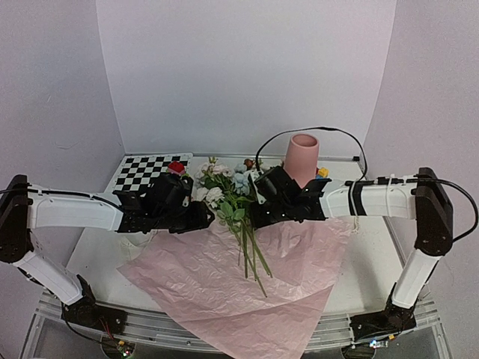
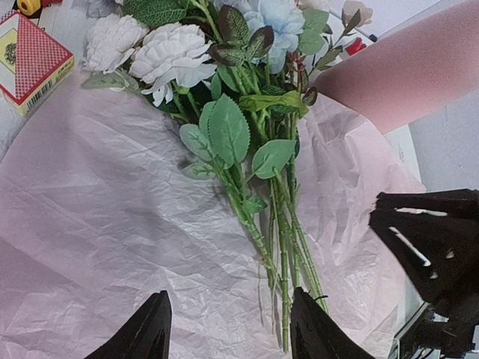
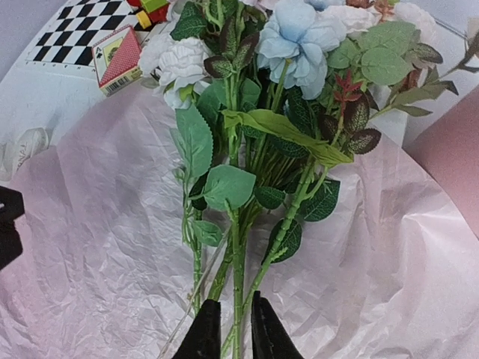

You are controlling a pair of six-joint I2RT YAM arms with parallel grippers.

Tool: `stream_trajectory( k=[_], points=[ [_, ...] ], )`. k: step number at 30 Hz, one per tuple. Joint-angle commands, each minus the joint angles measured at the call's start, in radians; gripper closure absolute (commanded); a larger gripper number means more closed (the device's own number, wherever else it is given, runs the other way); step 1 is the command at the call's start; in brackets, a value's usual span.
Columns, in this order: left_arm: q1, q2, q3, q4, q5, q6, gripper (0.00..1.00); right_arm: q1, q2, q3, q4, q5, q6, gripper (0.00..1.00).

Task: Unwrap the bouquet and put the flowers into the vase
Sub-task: Pick up the fake flower from the wrapping paper.

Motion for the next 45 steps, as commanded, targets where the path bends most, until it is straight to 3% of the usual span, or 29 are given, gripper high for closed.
stream_trajectory(
  k=[1,20,25,29,35,45],
  points=[
    [0.006,-0.04,0.004,0.059,0.017,0.016,0.44,0.002,0.072,0.013,-0.023,-0.036,-0.003,0.78],
    [0.007,-0.017,0.006,0.059,0.026,0.02,0.43,0.002,0.208,0.032,-0.022,-0.083,-0.001,0.77],
    [0.007,-0.026,-0.001,0.059,0.024,0.02,0.43,0.001,0.207,0.032,-0.022,-0.082,0.003,0.84],
    [0.006,-0.033,-0.006,0.059,0.024,0.018,0.43,0.002,0.167,0.025,-0.023,-0.054,0.013,1.0],
    [0.007,-0.045,0.003,0.059,0.027,0.015,0.43,0.002,0.045,-0.016,-0.023,0.031,0.037,1.0],
    [0.006,-0.057,0.02,0.122,0.08,0.005,0.4,0.002,-0.073,-0.068,-0.003,0.031,0.038,1.0]
  ],
)
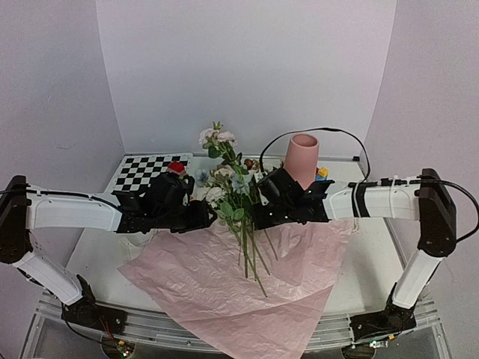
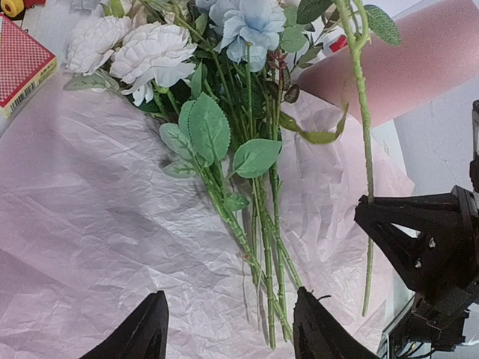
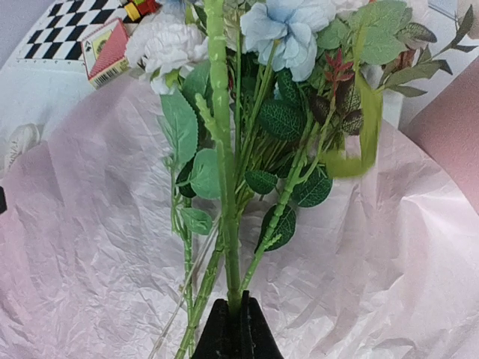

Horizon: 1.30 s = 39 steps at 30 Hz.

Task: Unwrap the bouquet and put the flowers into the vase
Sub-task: Pick up the fake flower from the wrapping paper.

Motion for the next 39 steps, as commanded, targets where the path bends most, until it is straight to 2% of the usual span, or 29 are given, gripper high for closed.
stream_trajectory(
  k=[1,5,8,14,29,33,37,39],
  points=[
    [0.005,-0.05,0.018,0.129,0.06,0.001,0.39,0.002,-0.07,-0.046,0.014,0.006,0.007,1.0],
    [0.005,-0.076,-0.003,0.258,0.122,-0.016,0.27,0.002,-0.125,-0.113,0.114,-0.071,0.002,1.0],
    [0.005,-0.067,0.034,0.264,0.125,-0.003,0.26,0.002,-0.164,-0.16,0.192,-0.14,0.004,1.0],
    [0.005,-0.031,0.089,0.269,0.124,-0.002,0.3,0.002,-0.224,-0.224,0.306,-0.242,0.007,1.0],
    [0.003,0.064,0.138,0.372,0.241,-0.042,0.47,0.002,-0.283,-0.32,0.487,-0.403,0.016,0.98],
    [0.001,0.096,0.147,0.393,0.27,-0.054,0.58,0.002,-0.283,-0.328,0.511,-0.435,0.016,0.96],
    [0.002,0.098,0.148,0.404,0.268,-0.041,0.84,0.002,-0.286,-0.333,0.52,-0.454,0.016,0.92],
    [0.001,0.091,0.145,0.404,0.263,-0.024,0.97,0.002,-0.302,-0.349,0.529,-0.44,0.016,0.81]
  ],
)
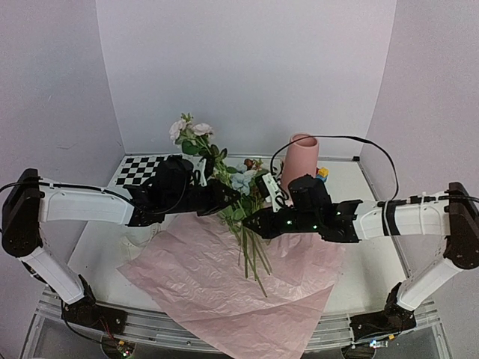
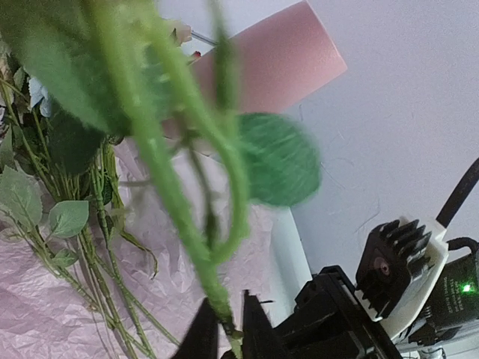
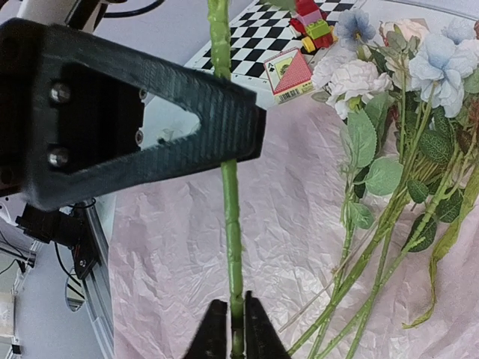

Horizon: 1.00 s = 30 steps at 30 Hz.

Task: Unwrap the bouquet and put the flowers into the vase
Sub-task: Pick up the fake flower from the wrapping paper.

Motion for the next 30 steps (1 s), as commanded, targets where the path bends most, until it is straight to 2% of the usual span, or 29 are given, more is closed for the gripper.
stream_trajectory(
  k=[1,4,6,13,17,30],
  points=[
    [0.002,-0.013,0.04,0.058,0.011,0.033,1.0,0.002,-0.069,-0.029,0.078,-0.007,0.003,0.72],
    [0.002,-0.03,0.028,0.057,0.027,0.069,1.0,0.001,-0.111,-0.048,0.079,0.039,0.001,0.54],
    [0.002,-0.034,0.025,0.057,0.079,0.113,1.0,0.001,-0.14,-0.047,0.072,0.069,0.001,0.49],
    [0.002,-0.045,0.011,0.054,0.267,0.223,1.0,0.0,-0.206,0.025,-0.011,0.121,0.013,0.47],
    [0.001,-0.053,0.011,0.053,0.316,0.236,1.0,0.001,-0.198,0.104,-0.068,0.112,0.012,0.39],
    [-0.019,-0.065,0.025,0.046,0.358,0.249,1.0,0.0,-0.093,0.274,-0.179,0.108,0.003,0.41]
  ],
)
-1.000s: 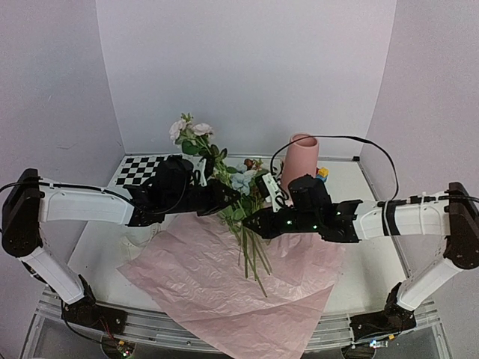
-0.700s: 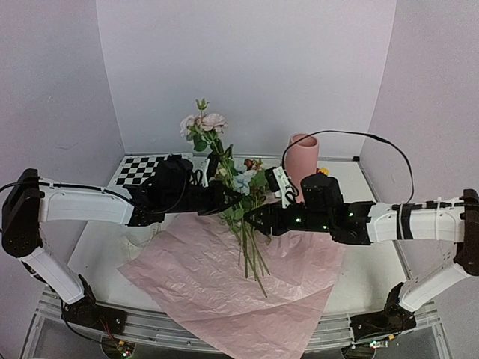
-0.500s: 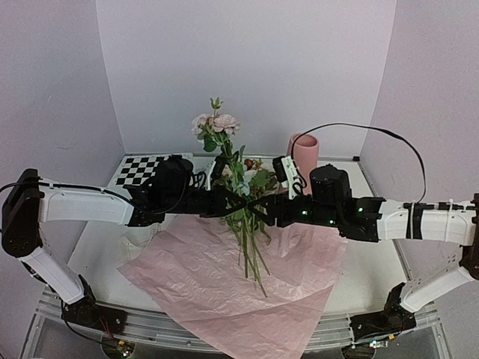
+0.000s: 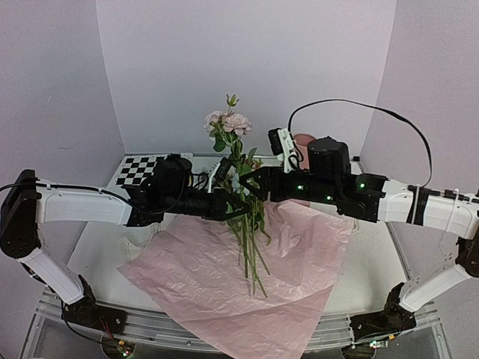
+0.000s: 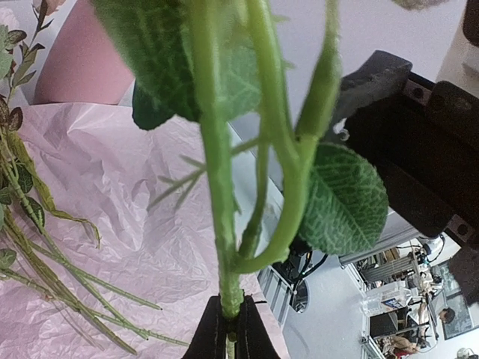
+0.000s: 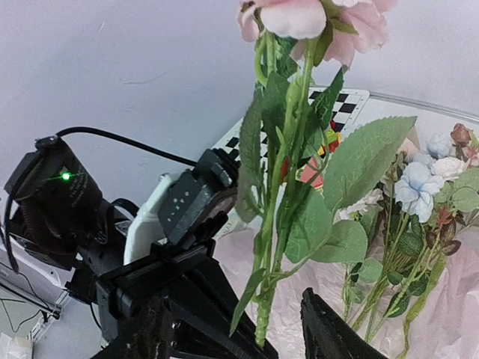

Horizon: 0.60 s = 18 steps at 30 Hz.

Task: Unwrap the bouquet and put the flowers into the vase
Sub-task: Pick up the fake flower from the wrapping paper.

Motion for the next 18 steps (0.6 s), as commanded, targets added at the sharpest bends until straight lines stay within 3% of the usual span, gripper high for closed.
stream_trajectory(
  k=[1,5,18],
  points=[
    [-0.012,-0.05,0.026,0.039,0.025,0.025,1.0,0.0,0.048,0.076,-0.057,0.008,-0.006,0.42],
    [-0.019,-0.053,0.026,0.037,0.027,0.03,1.0,0.0,0.075,0.101,-0.078,0.004,-0.001,0.46],
    [-0.028,-0.048,0.031,0.022,0.027,0.041,0.97,0.0,0.094,0.123,-0.09,-0.013,-0.002,0.81]
  ],
)
